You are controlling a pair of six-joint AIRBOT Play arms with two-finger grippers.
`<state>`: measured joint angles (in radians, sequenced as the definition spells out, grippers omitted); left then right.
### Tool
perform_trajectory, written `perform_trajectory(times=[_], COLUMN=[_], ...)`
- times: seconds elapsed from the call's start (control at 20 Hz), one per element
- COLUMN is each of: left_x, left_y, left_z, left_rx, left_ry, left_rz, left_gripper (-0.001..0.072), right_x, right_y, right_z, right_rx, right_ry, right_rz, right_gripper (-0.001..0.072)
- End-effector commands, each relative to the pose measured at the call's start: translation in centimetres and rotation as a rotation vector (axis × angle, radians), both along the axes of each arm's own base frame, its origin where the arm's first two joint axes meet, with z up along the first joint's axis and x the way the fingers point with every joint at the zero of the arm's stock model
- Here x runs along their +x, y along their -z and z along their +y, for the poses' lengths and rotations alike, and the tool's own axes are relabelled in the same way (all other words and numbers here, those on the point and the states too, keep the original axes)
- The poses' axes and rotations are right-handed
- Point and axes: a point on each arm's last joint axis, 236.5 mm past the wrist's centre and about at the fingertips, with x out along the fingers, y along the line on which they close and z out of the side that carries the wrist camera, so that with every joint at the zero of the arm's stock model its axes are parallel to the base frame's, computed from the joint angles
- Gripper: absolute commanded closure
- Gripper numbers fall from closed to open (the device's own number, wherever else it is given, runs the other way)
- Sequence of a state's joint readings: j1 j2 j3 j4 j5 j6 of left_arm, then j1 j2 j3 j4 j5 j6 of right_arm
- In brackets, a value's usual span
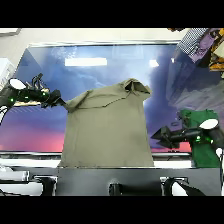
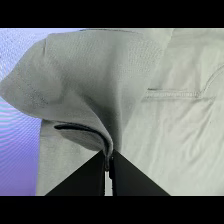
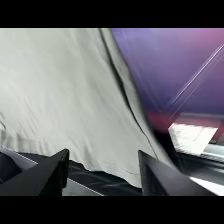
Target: Fold the clothes and pants, and hang the long-sleeved shirts on hangers.
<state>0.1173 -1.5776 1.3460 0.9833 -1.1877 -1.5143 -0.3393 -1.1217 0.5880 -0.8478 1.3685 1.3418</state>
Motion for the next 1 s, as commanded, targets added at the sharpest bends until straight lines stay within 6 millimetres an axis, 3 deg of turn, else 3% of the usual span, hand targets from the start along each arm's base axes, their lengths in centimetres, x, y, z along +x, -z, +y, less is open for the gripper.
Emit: perform_trajectory(times=[0.0, 0.15, 0.45, 0.6, 0.65, 0.75, 0.85, 0.95], left_x=[0.0, 0.0, 0.0, 0.1, 0.1, 0.2, 0.1, 0.1], left_y=[0.0, 0.0, 0.0, 0.0, 0.0, 0.0, 0.0, 0.0], left_z=[0.0, 0.0, 0.0, 0.0, 0.0, 0.0, 0.0, 0.0], left_rx=[0.0, 0.0, 0.0, 0.001, 0.001, 0.001, 0.001, 0.001], left_ry=[0.001, 0.002, 0.0, -0.003, -0.003, -0.003, -0.002, -0.002], left_rz=[0.0, 0.001, -0.001, -0.004, -0.004, -0.004, -0.004, -0.004], left_gripper=[0.0688, 0.0688, 0.0688, 0.0688, 0.0688, 0.0688, 0.0688, 0.0688], right_x=[-2.8, -3.4, -2.2, -2.5, -2.6, -2.2, -1.5, -0.5], right_y=[2.6, 3.4, 4.1, 4.5, 4.7, 5.2, 5.4, 5.0], right_z=[1.3, 1.3, 0.7, 2.0, 2.5, 2.7, 2.6, 2.5], right_rx=[0.027, 0.017, -0.02, -0.042, -0.055, -0.088, -0.103, -0.107], right_ry=[0.002, 0.002, 0.033, -0.033, -0.049, -0.035, -0.01, 0.011], right_rz=[0.028, 0.026, -0.012, -0.031, -0.03, -0.028, -0.045, -0.07], right_gripper=[0.0236, 0.0236, 0.0237, 0.0239, 0.0263, 0.0393, 0.0672, 0.0681])
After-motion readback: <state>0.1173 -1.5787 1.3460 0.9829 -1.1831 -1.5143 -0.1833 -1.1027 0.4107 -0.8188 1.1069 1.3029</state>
